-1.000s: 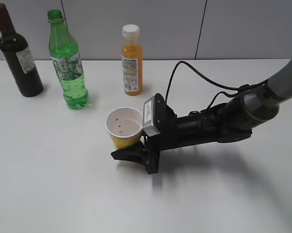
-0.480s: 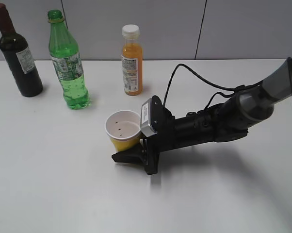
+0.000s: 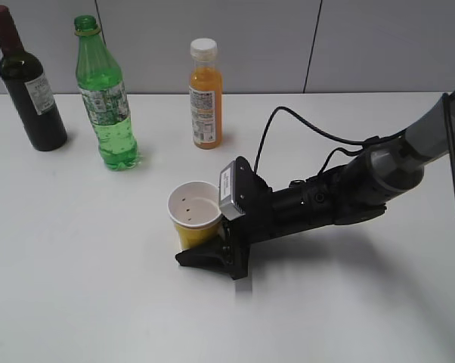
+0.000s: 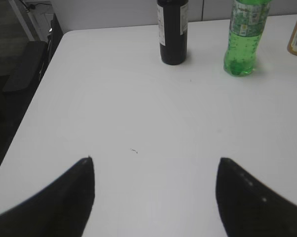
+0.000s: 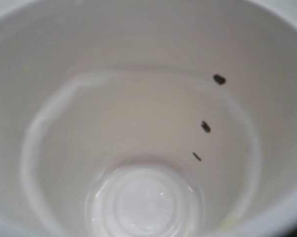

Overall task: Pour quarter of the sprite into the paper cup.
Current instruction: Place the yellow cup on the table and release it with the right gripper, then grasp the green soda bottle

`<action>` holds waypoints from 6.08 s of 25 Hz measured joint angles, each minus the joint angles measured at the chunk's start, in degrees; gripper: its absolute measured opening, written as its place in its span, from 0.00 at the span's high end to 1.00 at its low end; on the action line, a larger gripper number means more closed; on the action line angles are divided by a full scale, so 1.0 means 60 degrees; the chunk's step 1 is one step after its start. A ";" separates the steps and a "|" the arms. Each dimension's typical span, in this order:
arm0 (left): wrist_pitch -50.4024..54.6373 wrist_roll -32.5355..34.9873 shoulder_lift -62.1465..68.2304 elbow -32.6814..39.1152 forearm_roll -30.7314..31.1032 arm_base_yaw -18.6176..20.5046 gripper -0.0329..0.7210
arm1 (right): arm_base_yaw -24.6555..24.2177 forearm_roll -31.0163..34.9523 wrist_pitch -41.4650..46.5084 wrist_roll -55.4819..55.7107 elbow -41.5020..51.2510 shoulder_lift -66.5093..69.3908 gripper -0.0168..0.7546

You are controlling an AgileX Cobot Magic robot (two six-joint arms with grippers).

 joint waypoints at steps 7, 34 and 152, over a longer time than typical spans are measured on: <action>0.0000 0.0000 0.0000 0.0000 0.0000 0.0000 0.18 | -0.0053 -0.0010 -0.0009 0.0023 0.0024 0.0000 0.21; 0.0000 0.0000 0.0000 0.0000 0.0000 0.0000 0.18 | -0.2503 0.1389 0.2420 -0.0399 0.3185 -0.4147 0.21; -0.0008 0.0000 0.0000 0.0000 -0.0008 0.0000 0.18 | -0.3612 1.3571 1.8822 -0.5666 0.6839 -2.2703 0.21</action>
